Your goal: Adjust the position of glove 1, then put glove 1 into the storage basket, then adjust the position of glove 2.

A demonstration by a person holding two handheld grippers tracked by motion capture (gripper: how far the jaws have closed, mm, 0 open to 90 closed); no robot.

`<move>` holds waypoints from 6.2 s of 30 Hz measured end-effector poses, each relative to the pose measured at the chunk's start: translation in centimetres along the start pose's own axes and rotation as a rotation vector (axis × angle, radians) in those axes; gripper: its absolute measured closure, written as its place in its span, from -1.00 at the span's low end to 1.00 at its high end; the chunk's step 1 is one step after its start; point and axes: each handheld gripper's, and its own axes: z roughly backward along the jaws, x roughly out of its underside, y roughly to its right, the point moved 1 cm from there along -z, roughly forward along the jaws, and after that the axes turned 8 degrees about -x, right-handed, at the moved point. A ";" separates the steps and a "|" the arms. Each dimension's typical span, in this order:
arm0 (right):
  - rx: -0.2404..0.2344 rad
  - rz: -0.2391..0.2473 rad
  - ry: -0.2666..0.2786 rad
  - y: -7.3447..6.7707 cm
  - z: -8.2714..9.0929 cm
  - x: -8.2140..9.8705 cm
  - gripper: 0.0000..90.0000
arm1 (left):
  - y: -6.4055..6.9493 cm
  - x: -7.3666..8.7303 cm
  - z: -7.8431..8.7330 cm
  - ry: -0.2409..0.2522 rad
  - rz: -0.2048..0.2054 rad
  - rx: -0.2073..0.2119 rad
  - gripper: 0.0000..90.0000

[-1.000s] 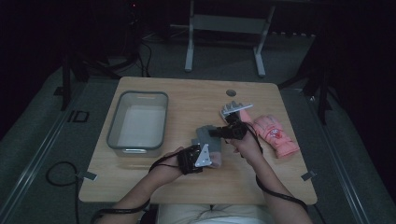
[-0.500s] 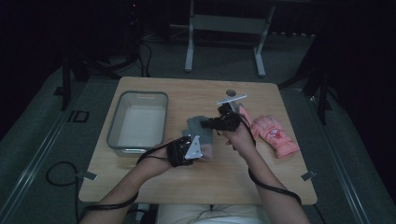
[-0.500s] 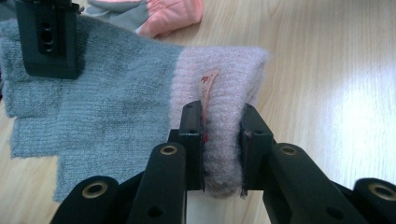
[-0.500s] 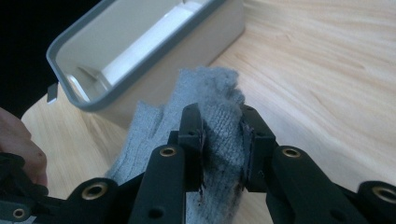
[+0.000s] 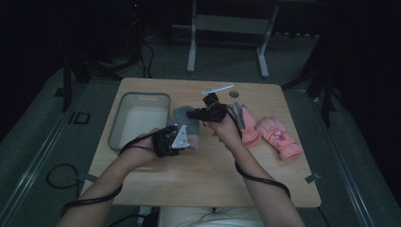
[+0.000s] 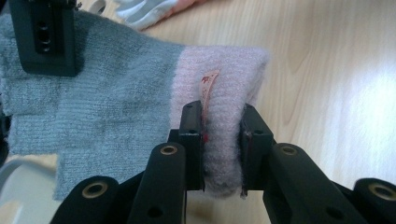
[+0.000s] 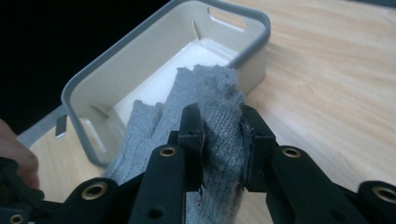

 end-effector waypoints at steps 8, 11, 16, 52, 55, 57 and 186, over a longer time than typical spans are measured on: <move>-0.019 0.025 -0.010 -1.7 -2.7 -2.1 0.64 | -1.1 2.3 1.2 -0.021 0.032 -0.021 0.66; -0.038 0.023 -0.013 -2.2 -3.7 -2.8 0.64 | -1.7 3.3 1.9 -0.037 0.027 -0.023 0.66; -0.064 0.028 -0.004 -3.0 -5.5 -4.1 0.64 | -3.0 4.8 3.1 -0.062 0.022 -0.028 0.66; 0.056 -0.021 -0.140 -1.1 -16.8 -2.7 0.26 | -6.7 13.0 -4.0 -0.314 -0.014 0.176 0.65; 0.047 -0.024 -0.124 -1.1 -16.2 -2.9 0.17 | -7.0 13.0 -3.9 -0.300 0.009 0.172 0.63; 0.038 -0.026 -0.110 -1.2 -15.6 -3.1 0.13 | -7.0 12.9 -3.9 -0.298 0.020 0.166 0.57; 0.393 -0.050 0.219 -0.5 9.7 8.3 0.97 | 11.0 3.3 -7.0 0.084 0.446 0.068 -0.83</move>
